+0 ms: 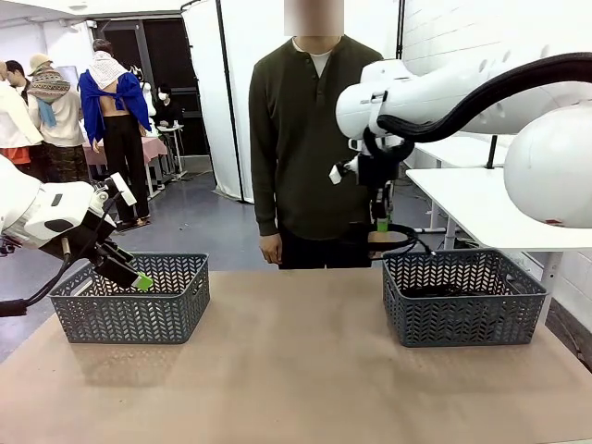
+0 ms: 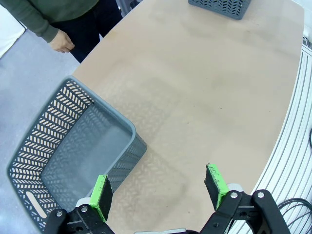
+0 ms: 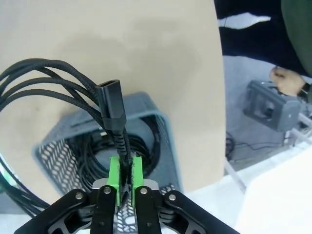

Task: Organize the cables according to human instructions.
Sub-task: Pick up a bundle of cables and place it in the basket indicated by the human.

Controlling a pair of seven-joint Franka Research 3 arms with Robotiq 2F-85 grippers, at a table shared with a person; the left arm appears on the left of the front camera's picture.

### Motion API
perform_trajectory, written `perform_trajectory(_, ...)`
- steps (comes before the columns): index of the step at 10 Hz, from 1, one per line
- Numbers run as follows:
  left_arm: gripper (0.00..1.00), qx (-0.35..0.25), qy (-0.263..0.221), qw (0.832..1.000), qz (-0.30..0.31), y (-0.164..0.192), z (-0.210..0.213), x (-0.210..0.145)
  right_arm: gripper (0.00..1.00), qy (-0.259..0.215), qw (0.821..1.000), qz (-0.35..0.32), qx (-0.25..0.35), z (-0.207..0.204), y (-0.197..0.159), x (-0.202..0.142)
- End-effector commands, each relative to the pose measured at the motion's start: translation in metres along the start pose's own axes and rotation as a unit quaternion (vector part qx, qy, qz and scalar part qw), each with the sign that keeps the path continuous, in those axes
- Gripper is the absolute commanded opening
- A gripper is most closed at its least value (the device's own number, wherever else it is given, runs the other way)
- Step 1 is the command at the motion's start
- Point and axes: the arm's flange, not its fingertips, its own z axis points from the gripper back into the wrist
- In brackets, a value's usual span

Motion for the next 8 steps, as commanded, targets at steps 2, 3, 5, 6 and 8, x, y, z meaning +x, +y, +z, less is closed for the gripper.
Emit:
perform_trajectory(2, 1.00, -0.003, -0.006, 1.000, 0.003, 0.002, -0.001, 0.000, 0.00, -0.002, 0.999, 0.044, -0.033, -0.008, 0.001, -0.050)
perform_trajectory(3, 1.00, -0.003, -0.006, 1.000, 0.003, 0.002, -0.001, 0.000, 0.00, -0.010, 0.997, 0.063, -0.035, -0.011, -0.003, -0.065)
perform_trajectory(5, 1.00, -0.003, -0.006, 1.000, 0.003, 0.002, -0.001, 0.000, 0.00, -0.018, 0.993, 0.107, -0.038, -0.019, -0.012, -0.088)
perform_trajectory(6, 1.00, -0.003, -0.006, 1.000, 0.003, 0.002, -0.001, 0.000, 0.00, -0.016, 0.993, 0.111, -0.037, -0.024, -0.017, -0.098)
perform_trajectory(8, 1.00, -0.003, -0.006, 1.000, 0.003, 0.002, -0.001, 0.000, 0.00, -0.016, 0.990, 0.128, -0.051, -0.036, -0.025, -0.112)
